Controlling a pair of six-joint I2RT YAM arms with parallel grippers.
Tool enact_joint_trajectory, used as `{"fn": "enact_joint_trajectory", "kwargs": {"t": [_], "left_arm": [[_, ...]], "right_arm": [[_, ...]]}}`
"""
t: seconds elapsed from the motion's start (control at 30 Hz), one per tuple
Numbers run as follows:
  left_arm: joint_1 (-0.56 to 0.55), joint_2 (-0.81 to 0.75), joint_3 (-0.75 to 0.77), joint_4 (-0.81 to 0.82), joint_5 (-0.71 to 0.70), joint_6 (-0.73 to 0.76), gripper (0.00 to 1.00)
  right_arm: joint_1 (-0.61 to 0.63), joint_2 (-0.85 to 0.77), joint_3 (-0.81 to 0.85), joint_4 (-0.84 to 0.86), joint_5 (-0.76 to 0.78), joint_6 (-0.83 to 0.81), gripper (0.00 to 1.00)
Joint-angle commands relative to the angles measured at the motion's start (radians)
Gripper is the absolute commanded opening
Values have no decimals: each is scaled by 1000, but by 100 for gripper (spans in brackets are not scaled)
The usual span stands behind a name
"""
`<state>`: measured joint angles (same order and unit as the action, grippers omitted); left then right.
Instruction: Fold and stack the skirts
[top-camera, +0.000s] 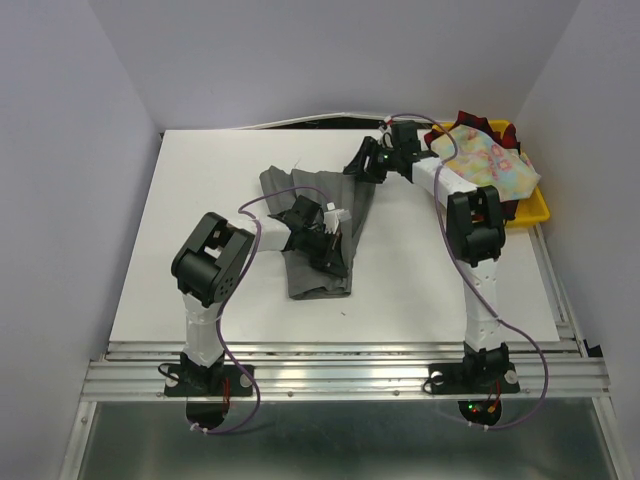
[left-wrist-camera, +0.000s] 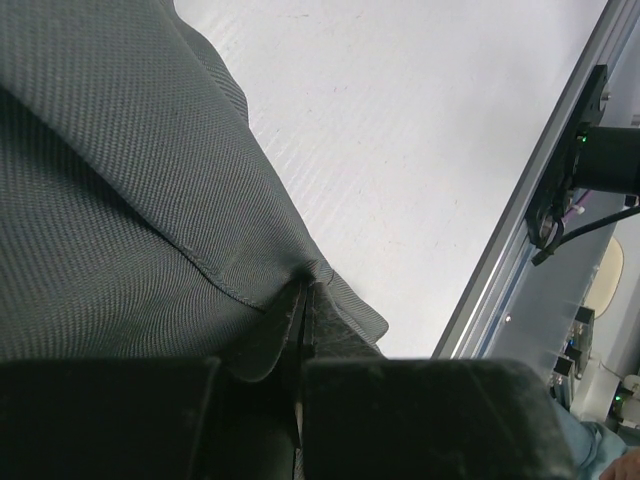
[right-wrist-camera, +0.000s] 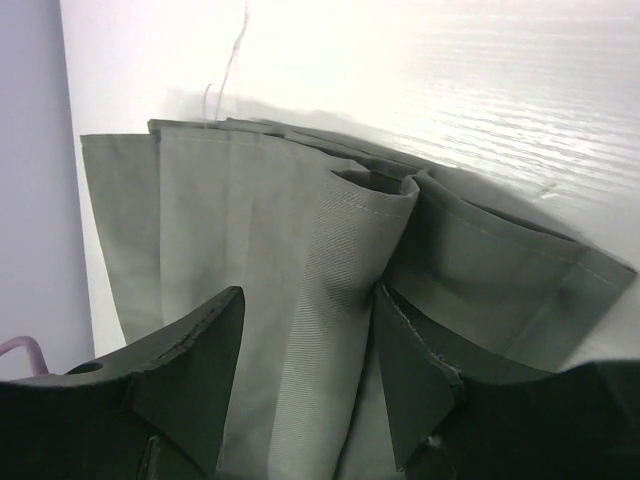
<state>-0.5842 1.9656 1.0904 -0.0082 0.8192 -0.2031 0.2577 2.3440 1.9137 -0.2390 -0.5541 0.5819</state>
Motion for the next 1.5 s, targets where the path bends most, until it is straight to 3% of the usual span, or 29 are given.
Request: {"fn": "enact_joint_trajectory", "kwargs": {"t": [0.0,0.33,0.47,0.53,0.57,0.7,0.8,1.0,1.27,1.47], "left_arm": [[-2,56,-46,-36,-134,64,9],[-2,67,-43,-35,-124,65,9],[0,70,-40,-35,-121,65,9],[-2,69,-41,-33,-121,67,9],[-2,69,-43,-33,-121,65,9],[0,65,-46,-29,-123,64,9],[-2,64,-49,-26,-127,62,8],[-3,58,-57,-18,-138,57,5],[-14,44,-70,-1,-153,48,3],[-22,45,-66,-4,-163,51,2]], "right_arm": [[14,12,42,84,-3,24,59],[55,129,220,-74,121,-25,66],[95,141,232,-106,148,-42,66],[95,144,235,-100,125,-40,61],[95,144,238,-94,115,-37,58],[95,126,243,-60,92,-33,17],[95,83,246,-48,82,-53,1],[95,-34,211,-42,120,-93,1],[62,-271,-48,6,266,-111,1],[11,-250,-157,27,338,-161,1]]}}
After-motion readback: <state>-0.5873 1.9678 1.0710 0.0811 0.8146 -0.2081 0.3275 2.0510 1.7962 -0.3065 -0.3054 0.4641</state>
